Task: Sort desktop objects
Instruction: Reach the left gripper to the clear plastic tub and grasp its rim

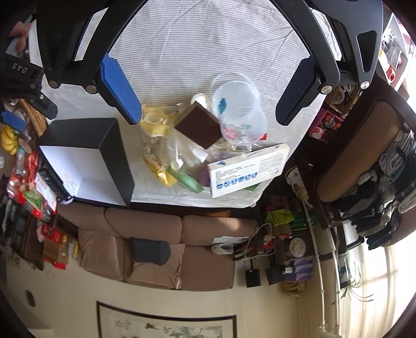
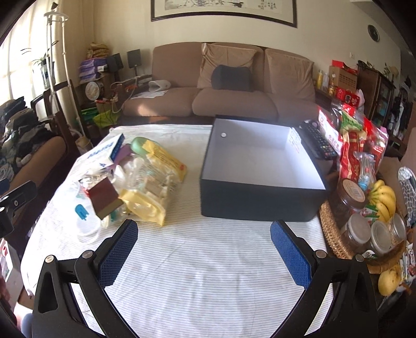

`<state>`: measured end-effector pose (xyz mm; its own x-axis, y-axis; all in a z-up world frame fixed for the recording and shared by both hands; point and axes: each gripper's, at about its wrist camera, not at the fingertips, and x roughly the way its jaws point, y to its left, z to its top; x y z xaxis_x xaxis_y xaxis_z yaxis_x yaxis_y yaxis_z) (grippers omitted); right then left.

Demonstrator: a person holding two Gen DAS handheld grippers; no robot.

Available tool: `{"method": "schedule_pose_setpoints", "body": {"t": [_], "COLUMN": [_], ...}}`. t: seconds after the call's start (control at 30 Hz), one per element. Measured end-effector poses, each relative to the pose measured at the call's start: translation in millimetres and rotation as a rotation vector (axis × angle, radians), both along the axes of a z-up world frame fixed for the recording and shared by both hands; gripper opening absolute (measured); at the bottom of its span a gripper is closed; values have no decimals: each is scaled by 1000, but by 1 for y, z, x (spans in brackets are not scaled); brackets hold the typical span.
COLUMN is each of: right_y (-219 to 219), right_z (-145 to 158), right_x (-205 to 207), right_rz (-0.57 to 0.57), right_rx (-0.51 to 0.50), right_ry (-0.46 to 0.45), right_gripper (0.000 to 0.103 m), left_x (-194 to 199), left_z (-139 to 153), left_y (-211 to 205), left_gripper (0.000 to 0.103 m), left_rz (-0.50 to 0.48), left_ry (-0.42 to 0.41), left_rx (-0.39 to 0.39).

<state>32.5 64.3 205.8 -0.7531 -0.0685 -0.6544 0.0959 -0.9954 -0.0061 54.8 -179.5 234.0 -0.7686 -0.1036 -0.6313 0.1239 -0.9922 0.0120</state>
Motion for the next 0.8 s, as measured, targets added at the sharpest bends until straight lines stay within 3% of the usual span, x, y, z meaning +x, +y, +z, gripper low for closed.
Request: {"method": "schedule_pose_setpoints", "body": {"t": [0.4, 0.63, 0.8], "right_y": [-67, -101, -119], "right_z": [3, -16, -39], "right_x": [2, -8, -10], "right_rz": [76, 127, 170], "right_rx": [-2, -12, 7], "right_ry": [-2, -24, -45], "right_gripper": [103, 103, 103], "left_x": [10, 3, -19], "left_z": [-14, -50, -81], "left_y": [-72, -115, -112], "left_gripper": [103, 103, 103], "left_rz": [60, 113, 83], "left_ry": [-25, -72, -107], "left_rx": [12, 41, 72]}}
